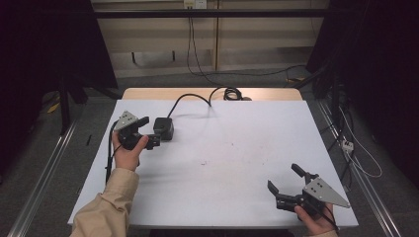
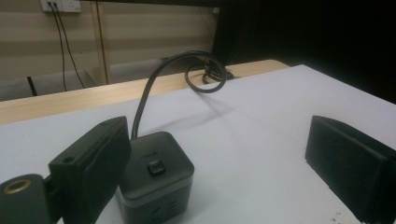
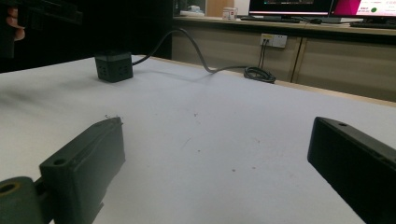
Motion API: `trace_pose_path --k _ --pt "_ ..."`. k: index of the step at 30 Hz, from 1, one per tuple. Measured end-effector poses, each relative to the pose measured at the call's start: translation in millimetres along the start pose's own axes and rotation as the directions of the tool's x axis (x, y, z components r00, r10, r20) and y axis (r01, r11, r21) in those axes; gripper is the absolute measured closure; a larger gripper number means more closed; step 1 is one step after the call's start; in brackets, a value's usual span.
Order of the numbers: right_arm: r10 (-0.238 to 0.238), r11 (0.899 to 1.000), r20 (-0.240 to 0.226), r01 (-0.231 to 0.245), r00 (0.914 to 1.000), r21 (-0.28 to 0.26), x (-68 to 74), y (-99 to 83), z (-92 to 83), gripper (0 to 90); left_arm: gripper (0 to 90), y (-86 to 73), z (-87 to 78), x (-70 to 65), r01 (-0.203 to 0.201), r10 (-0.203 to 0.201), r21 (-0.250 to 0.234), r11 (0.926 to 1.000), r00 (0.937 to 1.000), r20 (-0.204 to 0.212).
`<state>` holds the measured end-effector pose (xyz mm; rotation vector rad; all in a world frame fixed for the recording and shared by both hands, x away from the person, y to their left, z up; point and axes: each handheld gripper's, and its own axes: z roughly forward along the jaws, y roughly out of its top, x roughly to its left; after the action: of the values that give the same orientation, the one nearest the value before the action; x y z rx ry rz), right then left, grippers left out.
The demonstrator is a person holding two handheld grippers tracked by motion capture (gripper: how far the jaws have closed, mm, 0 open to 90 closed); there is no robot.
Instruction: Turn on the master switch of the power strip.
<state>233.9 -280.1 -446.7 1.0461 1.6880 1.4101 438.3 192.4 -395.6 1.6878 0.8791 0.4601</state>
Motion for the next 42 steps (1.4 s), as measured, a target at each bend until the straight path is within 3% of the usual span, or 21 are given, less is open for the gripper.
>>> trace_pose_path --k 19,24,31,33,42 --pt "0.006 1.000 -0.009 -0.006 0.9999 -0.007 0.9 0.7 -0.3 3.1 15.5 11.1 12.8 2.6 -0.009 0.011 0.054 0.9985 0.9994 -0.032" --pt "0.022 1.000 -0.010 -0.022 0.9997 -0.014 0.1 0.7 0.1 2.9 18.4 12.1 14.8 2.9 -0.035 0.038 0.069 0.9970 0.9984 -0.043" --pt "0.052 0.998 -0.003 -0.052 0.9986 -0.023 -2.8 0.5 0.0 2.5 22.4 13.6 15.8 4.9 -0.029 0.033 0.072 0.9970 0.9980 -0.054" --pt "0.062 0.998 -0.003 -0.062 0.9981 -0.027 -2.9 0.5 0.2 2.4 23.4 12.6 17.1 5.0 -0.010 0.013 0.068 0.9976 0.9985 -0.053" --pt "0.050 0.998 -0.004 -0.050 0.9988 -0.024 -2.9 0.3 0.8 2.4 29.4 11.0 23.2 9.9 -0.002 0.009 0.091 0.9959 0.9976 -0.069"
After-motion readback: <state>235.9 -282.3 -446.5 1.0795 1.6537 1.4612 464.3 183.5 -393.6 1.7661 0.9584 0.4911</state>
